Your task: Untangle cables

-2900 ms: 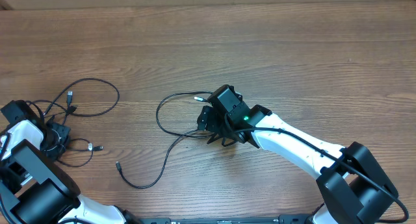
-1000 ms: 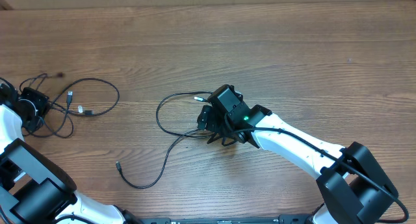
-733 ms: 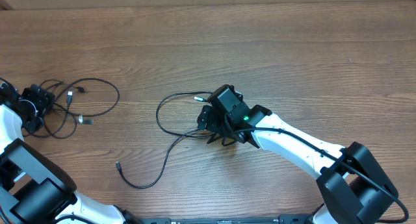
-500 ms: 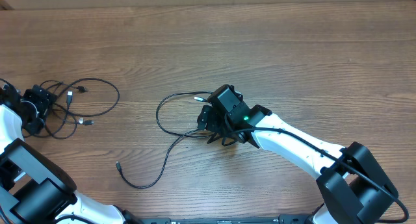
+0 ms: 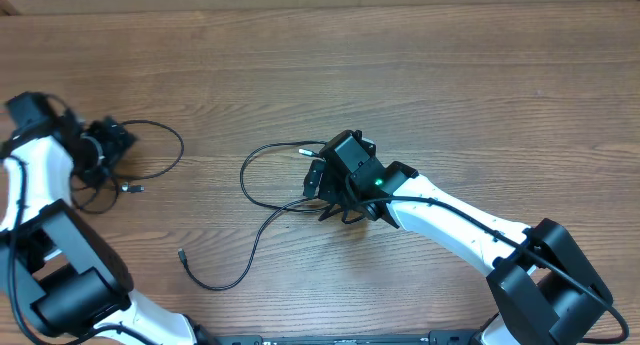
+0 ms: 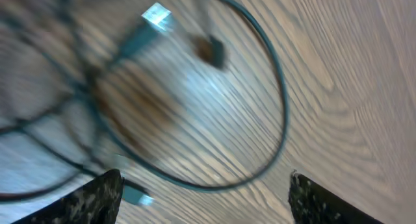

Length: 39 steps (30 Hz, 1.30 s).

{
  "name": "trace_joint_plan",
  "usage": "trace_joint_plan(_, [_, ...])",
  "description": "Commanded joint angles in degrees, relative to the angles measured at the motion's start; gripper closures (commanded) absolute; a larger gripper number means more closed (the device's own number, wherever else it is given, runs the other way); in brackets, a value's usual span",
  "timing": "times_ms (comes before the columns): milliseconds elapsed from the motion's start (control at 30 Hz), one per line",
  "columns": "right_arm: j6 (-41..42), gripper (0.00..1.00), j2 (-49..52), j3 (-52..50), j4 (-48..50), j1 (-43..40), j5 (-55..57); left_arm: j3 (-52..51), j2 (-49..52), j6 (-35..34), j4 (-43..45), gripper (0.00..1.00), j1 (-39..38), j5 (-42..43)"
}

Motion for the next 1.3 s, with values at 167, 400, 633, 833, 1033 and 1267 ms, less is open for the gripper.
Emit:
trace_joint_plan(167, [-0.3, 0.00, 0.0, -0.4, -0.5, 0.2, 2.9, 0.5, -0.2, 3.6, -3.6, 0.19, -9.7, 0.0])
trace_joint_plan(400, [-0.2, 0.00, 0.0, -0.4, -1.9, -0.4, 6.4, 0.5, -0.2, 7.7, -7.7, 0.18, -15.4, 0.0])
trace_joint_plan(633, [0.0, 0.00, 0.0, -0.4, -2.5, -3.7, 6.6, 0.5, -0.2, 9.5, -11.1, 0.18, -20.3, 0.0])
trace_joint_plan(833, [0.0, 0.00, 0.0, -0.4, -2.5, -9.2, 6.6, 0.5, -0.2, 9.5, -13.0, 0.18, -23.7, 0.0])
trace_joint_plan(1033, [-0.1, 0.00, 0.0, -0.4, -5.4, -15.0, 9.4, 0.5, -0.2, 9.6, -15.3, 0.18, -27.6, 0.0])
trace_joint_plan(1267, [-0.1, 0.00, 0.0, -0.4, -5.9, -17.5, 10.3, 0.5, -0.2, 10.5, -16.5, 0.19, -32.1, 0.0])
